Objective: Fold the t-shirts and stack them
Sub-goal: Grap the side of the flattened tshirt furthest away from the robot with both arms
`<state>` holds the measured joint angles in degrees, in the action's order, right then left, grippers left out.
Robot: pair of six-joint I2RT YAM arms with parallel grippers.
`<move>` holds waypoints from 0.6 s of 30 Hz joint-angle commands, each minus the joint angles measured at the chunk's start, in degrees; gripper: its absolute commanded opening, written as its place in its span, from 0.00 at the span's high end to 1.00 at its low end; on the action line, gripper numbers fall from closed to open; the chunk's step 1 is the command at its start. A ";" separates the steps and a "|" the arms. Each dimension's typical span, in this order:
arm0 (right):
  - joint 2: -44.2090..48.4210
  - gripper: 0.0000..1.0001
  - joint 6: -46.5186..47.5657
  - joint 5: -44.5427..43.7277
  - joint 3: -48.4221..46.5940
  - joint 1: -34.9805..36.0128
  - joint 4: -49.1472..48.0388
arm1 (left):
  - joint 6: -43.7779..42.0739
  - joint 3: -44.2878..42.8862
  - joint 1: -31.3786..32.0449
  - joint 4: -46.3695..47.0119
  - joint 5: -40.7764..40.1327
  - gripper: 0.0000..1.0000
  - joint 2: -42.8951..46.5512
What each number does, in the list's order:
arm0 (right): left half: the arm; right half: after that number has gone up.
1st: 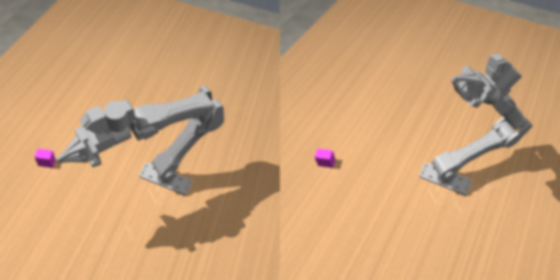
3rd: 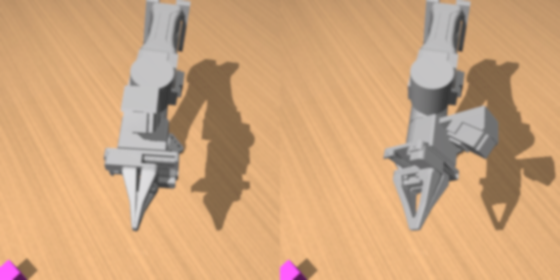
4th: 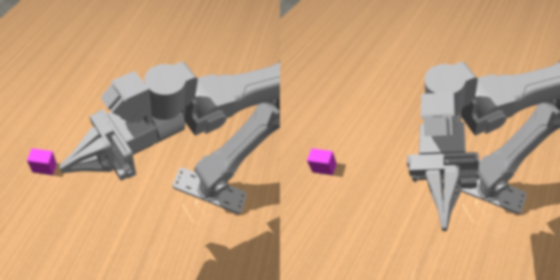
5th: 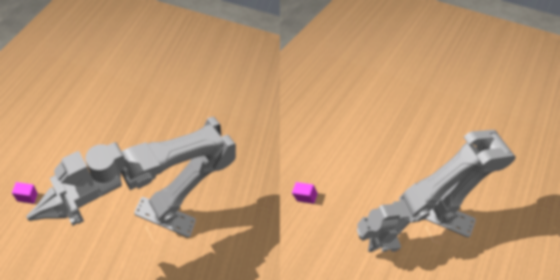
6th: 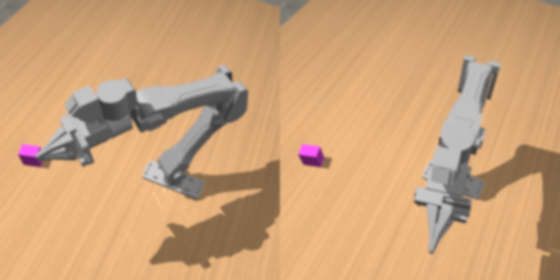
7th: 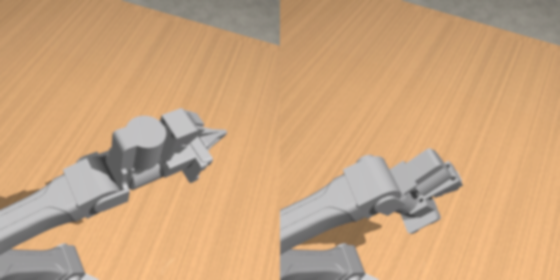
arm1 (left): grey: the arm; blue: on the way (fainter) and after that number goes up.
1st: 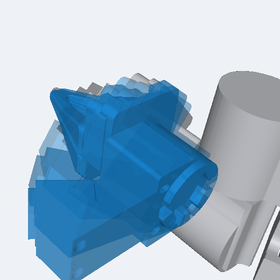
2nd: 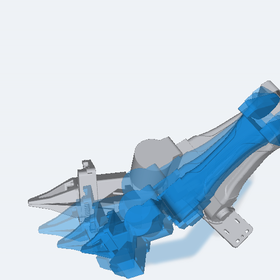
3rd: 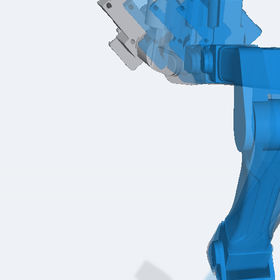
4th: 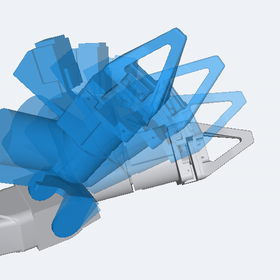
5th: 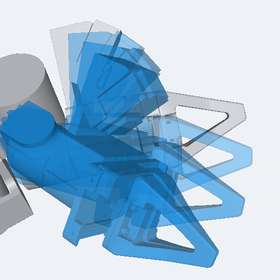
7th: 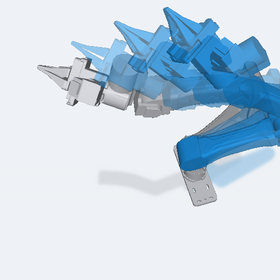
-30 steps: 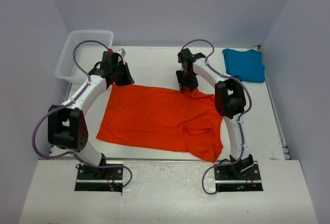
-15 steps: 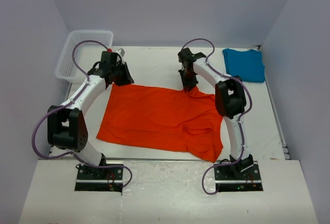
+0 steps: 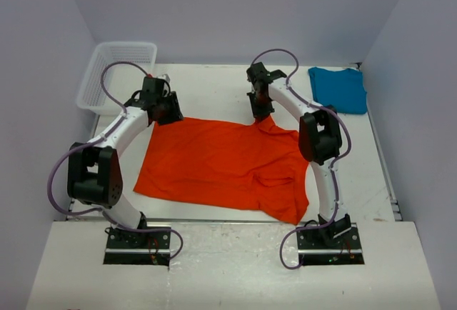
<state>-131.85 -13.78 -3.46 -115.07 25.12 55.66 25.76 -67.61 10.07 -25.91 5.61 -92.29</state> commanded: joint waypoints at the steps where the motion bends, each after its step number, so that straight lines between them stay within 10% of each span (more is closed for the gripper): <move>1: 6.07 1.00 -0.81 0.82 -1.57 0.19 -2.04 | -0.01 -2.34 -0.84 1.74 -5.34 0.51 -2.80; 6: 8.19 1.00 -0.98 3.02 0.01 0.19 -2.22 | -2.29 -7.70 -1.28 1.04 -10.70 0.21 -8.95; 18: 11.62 1.00 -0.81 5.13 2.92 0.10 -3.19 | -5.01 -22.82 -2.51 -4.67 -25.37 0.26 -22.14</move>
<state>-123.57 -14.26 -0.19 -111.72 25.12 53.52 22.81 -87.18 8.21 -28.67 -13.37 -113.36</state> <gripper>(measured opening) 0.006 0.746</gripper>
